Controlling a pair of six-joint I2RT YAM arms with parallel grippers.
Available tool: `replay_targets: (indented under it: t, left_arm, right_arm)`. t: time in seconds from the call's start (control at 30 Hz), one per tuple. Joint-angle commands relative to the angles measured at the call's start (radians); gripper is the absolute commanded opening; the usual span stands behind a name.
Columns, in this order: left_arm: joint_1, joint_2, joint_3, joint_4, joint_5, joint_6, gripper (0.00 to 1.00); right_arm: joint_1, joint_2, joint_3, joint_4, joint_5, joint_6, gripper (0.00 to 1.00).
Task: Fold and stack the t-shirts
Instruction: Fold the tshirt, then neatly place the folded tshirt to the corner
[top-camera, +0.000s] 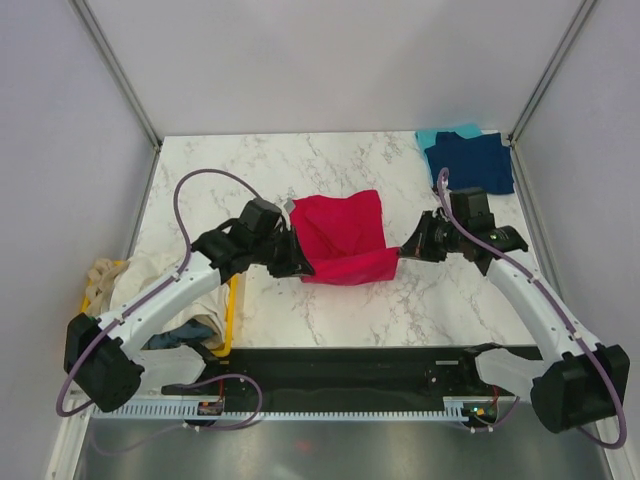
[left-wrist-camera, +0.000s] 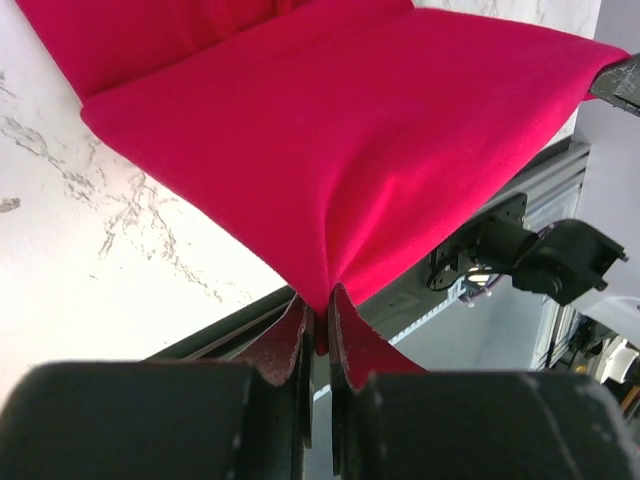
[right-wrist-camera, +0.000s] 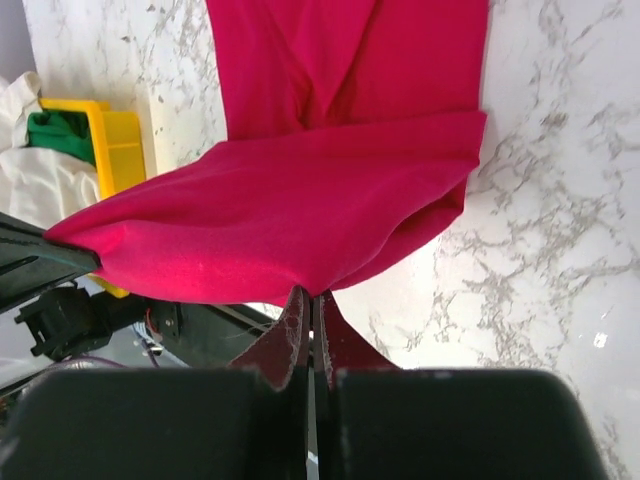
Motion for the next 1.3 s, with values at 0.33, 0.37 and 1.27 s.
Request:
replay_targets:
  t: [0.33, 0.37, 1.27]
  left_arm:
    - [0.222, 0.179, 0.213, -0.034, 0.151, 0.113, 0.09]
    - [0.251, 0.193, 0.224, -0.034, 0.166, 0.126, 0.09]
    - [0.466, 1.06, 1.229, -0.372, 0.202, 0.227, 1.0]
  right_arm:
    - [0.0, 0.33, 0.297, 0.07, 0.072, -0.098, 0.0]
    - [-0.002, 0.349, 0.314, 0.068, 0.073, -0.102, 0.0]
    - [-0.095, 0.97, 0.777, 0.134, -0.002, -0.131, 0.84]
